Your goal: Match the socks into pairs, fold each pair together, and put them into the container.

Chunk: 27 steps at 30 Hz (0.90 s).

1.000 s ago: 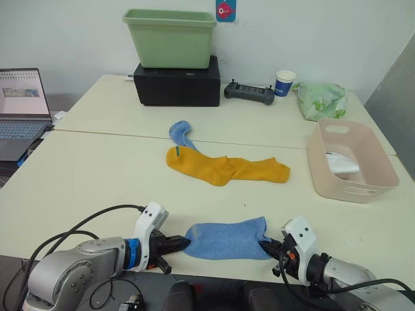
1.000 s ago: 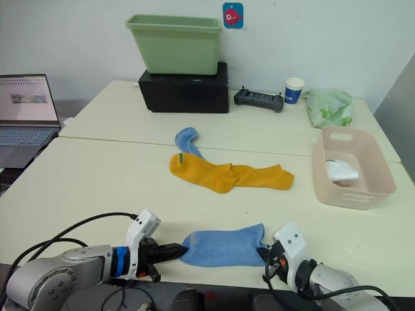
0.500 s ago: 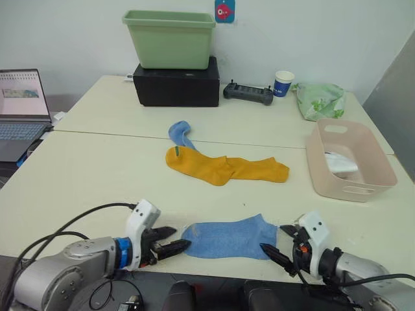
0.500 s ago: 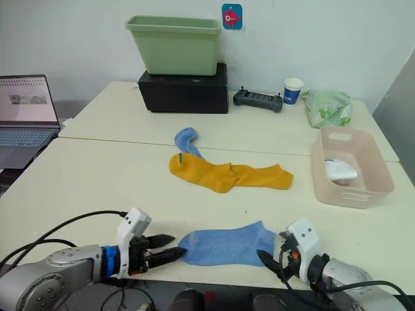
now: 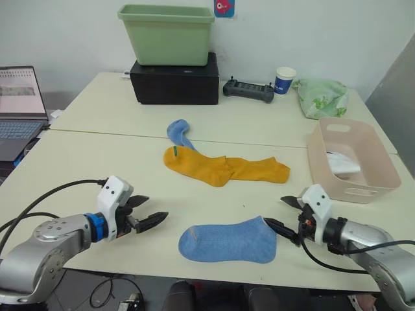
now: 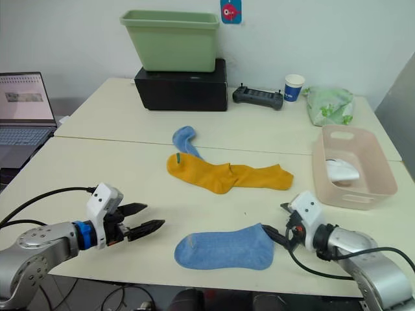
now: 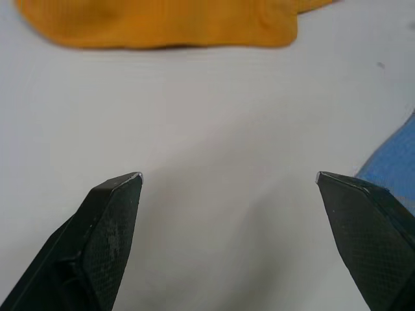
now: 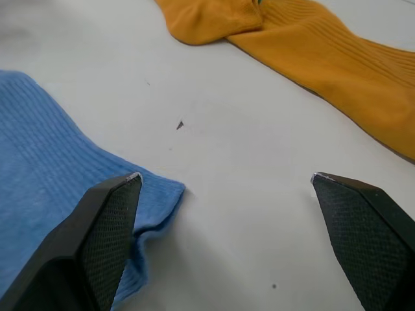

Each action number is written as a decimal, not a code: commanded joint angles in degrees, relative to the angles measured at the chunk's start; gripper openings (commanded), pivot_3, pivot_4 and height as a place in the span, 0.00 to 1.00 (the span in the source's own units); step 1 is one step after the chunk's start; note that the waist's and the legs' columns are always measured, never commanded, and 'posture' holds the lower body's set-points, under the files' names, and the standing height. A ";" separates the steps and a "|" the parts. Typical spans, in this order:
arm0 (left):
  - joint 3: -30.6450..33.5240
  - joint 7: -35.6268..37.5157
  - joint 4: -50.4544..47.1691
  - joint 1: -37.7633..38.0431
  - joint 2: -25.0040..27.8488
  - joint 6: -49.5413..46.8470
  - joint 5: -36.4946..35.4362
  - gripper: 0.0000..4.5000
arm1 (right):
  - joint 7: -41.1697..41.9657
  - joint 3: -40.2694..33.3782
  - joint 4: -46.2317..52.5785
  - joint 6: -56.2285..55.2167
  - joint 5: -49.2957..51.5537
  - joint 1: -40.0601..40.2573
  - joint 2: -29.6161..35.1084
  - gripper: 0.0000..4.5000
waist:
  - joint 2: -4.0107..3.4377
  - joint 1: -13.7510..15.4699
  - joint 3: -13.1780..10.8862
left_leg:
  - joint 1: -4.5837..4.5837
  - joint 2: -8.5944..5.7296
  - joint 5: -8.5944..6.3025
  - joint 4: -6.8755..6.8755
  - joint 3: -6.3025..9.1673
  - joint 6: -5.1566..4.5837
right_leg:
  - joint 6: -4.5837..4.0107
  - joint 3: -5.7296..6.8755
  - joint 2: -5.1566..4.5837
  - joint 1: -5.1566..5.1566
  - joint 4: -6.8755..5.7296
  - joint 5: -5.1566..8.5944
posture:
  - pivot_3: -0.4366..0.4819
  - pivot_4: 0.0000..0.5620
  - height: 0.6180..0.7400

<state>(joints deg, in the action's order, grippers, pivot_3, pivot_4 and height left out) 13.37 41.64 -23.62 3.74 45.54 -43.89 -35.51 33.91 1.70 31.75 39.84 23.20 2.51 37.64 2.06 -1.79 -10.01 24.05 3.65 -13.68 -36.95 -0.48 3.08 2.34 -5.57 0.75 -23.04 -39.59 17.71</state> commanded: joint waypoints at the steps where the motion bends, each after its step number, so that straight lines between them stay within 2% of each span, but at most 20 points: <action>1: -0.42 -0.54 -0.89 0.54 -0.56 1.92 1.78 1.00 | 1.93 1.30 -1.62 -4.02 -2.27 -0.61 0.63 1.00 | 0.00 -0.02 0.00 | 0.10 0.01 0.00 0.01 0.01 0.00 | -0.17 0.01 0.00 -0.08 0.00 -0.10 | 0.48 0.27 0.83; 9: 2.34 -0.28 0.93 2.68 -1.26 5.07 3.37 1.00 | 5.66 2.60 -6.53 -11.64 -8.43 1.43 4.30 1.00 | 0.00 -0.04 0.00 | 0.16 0.01 0.00 -0.01 0.07 -0.01 | -0.18 0.05 0.03 -0.11 0.00 -0.11 | 0.48 0.27 0.83; 17: 4.93 4.66 4.07 5.95 1.69 13.72 7.73 1.00 | 6.92 -1.79 -7.30 -12.89 -5.46 -0.14 2.71 1.00 | 0.00 -0.05 0.00 | -0.20 0.01 0.02 -0.09 0.03 0.00 | 0.04 0.00 0.04 0.21 -0.04 -0.07 | 0.48 0.27 0.83; 22: 7.45 5.53 6.61 4.66 1.42 17.63 8.29 1.00 | 7.18 -4.71 -5.46 -12.58 -3.66 0.30 2.34 1.00 | 0.00 -0.03 0.00 | -0.20 0.02 0.02 -0.08 0.06 0.00 | 0.03 0.04 0.04 0.23 -0.05 -0.07 | 0.48 0.27 0.83; 27: 7.87 6.07 9.35 3.14 1.22 21.04 9.41 1.00 | 3.36 -6.07 -4.28 -12.25 -5.61 0.10 0.86 1.00 | 0.00 -0.04 0.01 | -0.19 0.03 0.02 -0.05 0.08 0.00 | -0.08 0.05 0.06 0.24 -0.05 -0.12 | 0.48 0.27 0.83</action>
<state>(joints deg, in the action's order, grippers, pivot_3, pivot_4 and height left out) 19.71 47.13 -14.78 7.90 46.63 -24.58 -26.49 38.54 -2.53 25.22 27.91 18.01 3.02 38.45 2.06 -1.83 -10.01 23.87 3.68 -13.66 -37.01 -0.40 3.08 2.24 -5.52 0.81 -22.80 -39.64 17.57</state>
